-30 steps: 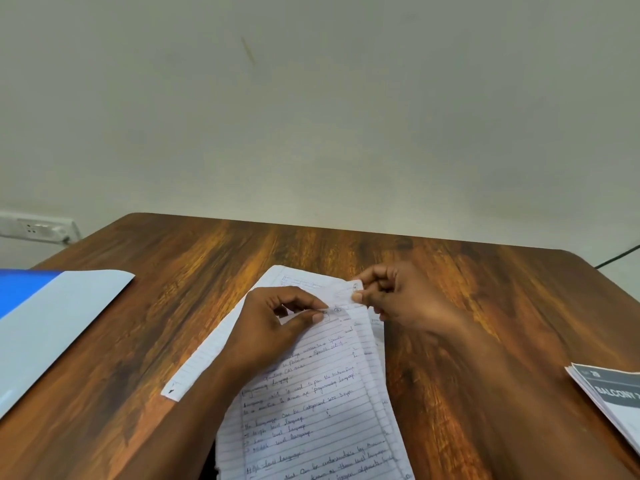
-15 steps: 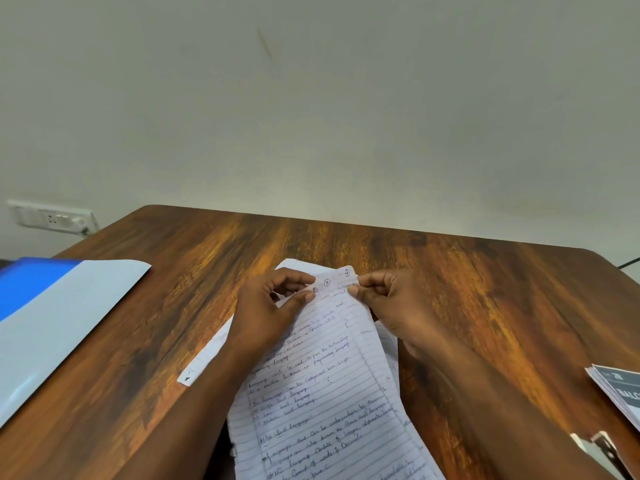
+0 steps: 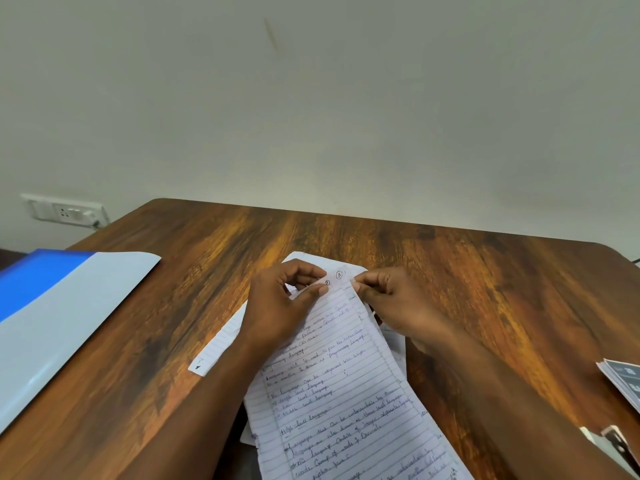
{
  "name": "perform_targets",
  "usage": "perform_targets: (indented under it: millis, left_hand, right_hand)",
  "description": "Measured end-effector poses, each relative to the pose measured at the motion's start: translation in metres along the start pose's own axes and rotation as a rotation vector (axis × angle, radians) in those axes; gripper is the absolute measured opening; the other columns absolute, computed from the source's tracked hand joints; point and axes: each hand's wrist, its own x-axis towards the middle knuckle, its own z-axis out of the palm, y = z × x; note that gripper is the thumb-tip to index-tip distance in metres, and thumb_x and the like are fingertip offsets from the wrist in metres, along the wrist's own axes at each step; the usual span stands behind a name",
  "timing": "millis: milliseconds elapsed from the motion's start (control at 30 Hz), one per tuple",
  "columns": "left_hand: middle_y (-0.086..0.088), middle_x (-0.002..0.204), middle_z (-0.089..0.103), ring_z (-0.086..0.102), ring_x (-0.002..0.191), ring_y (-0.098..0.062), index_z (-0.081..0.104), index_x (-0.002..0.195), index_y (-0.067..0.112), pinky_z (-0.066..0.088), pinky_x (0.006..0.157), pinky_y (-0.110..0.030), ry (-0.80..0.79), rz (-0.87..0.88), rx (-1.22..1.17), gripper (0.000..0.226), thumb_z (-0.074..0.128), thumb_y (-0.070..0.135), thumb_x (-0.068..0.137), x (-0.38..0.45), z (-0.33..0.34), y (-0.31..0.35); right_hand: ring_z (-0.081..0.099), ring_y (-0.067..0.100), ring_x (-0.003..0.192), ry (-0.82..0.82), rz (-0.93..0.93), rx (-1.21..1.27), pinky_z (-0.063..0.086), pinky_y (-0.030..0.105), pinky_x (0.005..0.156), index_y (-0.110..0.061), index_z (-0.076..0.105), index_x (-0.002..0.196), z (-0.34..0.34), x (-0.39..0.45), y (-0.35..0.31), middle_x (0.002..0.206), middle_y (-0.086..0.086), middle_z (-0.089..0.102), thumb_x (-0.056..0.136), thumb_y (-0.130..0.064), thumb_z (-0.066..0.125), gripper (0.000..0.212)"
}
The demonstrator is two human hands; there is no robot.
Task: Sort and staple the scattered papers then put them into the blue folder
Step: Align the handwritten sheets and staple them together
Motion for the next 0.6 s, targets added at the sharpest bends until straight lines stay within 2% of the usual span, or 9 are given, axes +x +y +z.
perform_targets:
  millis: [67, 133, 233, 400, 533, 600]
  left_hand:
    - [0.016, 0.088, 0.076, 0.070, 0.087, -0.005, 0.080, 0.097, 0.030, 0.044, 0.067, -0.008, -0.001, -0.004, -0.002, 0.019, 0.088, 0.020, 0.083, 0.000, 0.000, 0.000]
    - [0.015, 0.089, 0.076, 0.070, 0.087, -0.005, 0.080, 0.096, 0.029, 0.045, 0.067, -0.007, 0.001, -0.015, 0.004, 0.018, 0.088, 0.019, 0.083, 0.001, 0.001, -0.002]
    - [0.016, 0.088, 0.076, 0.071, 0.085, -0.006, 0.081, 0.097, 0.027, 0.048, 0.065, -0.010, 0.003, -0.034, 0.011, 0.017, 0.088, 0.020, 0.083, 0.001, 0.000, -0.006]
    - [0.016, 0.088, 0.076, 0.071, 0.083, -0.004, 0.082, 0.095, 0.025, 0.047, 0.063, -0.012, 0.008, -0.051, 0.005, 0.014, 0.088, 0.021, 0.083, 0.001, 0.001, -0.006]
    - [0.015, 0.085, 0.077, 0.071, 0.082, -0.006, 0.082, 0.092, 0.026, 0.048, 0.066, -0.017, 0.030, -0.071, -0.024, 0.014, 0.089, 0.021, 0.082, 0.002, 0.003, -0.008]
    - [0.016, 0.085, 0.077, 0.072, 0.081, -0.007, 0.082, 0.091, 0.027, 0.048, 0.066, -0.016, 0.039, -0.075, -0.046, 0.014, 0.089, 0.020, 0.081, 0.002, 0.003, -0.009]
  right_hand:
    - [0.074, 0.009, 0.092, 0.023, 0.008, 0.024, 0.059, 0.030, 0.082, -0.016, 0.081, 0.104, 0.000, 0.000, -0.001, 0.097, -0.007, 0.080, 0.103, -0.019, 0.062, 0.019]
    - [0.075, 0.009, 0.084, 0.069, 0.012, 0.058, 0.058, 0.024, 0.069, -0.015, 0.080, 0.102, 0.000, -0.001, -0.004, 0.092, -0.005, 0.080, 0.102, -0.018, 0.064, 0.017]
    - [0.075, 0.013, 0.077, 0.145, 0.004, 0.028, 0.054, 0.018, 0.058, -0.019, 0.080, 0.103, 0.004, -0.002, -0.005, 0.084, -0.003, 0.079, 0.094, -0.020, 0.075, 0.010]
    - [0.070, 0.001, 0.063, 0.311, -0.060, -0.124, 0.051, 0.011, 0.059, -0.017, 0.081, 0.104, 0.018, -0.003, -0.001, 0.073, -0.009, 0.076, 0.082, -0.013, 0.087, 0.024]
    - [0.071, -0.002, 0.075, 0.328, -0.103, -0.163, 0.061, 0.023, 0.075, -0.017, 0.082, 0.105, 0.024, -0.004, -0.001, 0.090, -0.009, 0.079, 0.083, -0.015, 0.086, 0.023]
    - [0.071, -0.001, 0.082, 0.323, -0.119, -0.187, 0.059, 0.020, 0.078, -0.017, 0.081, 0.108, 0.026, -0.005, -0.002, 0.100, -0.006, 0.079, 0.085, -0.016, 0.085, 0.024]
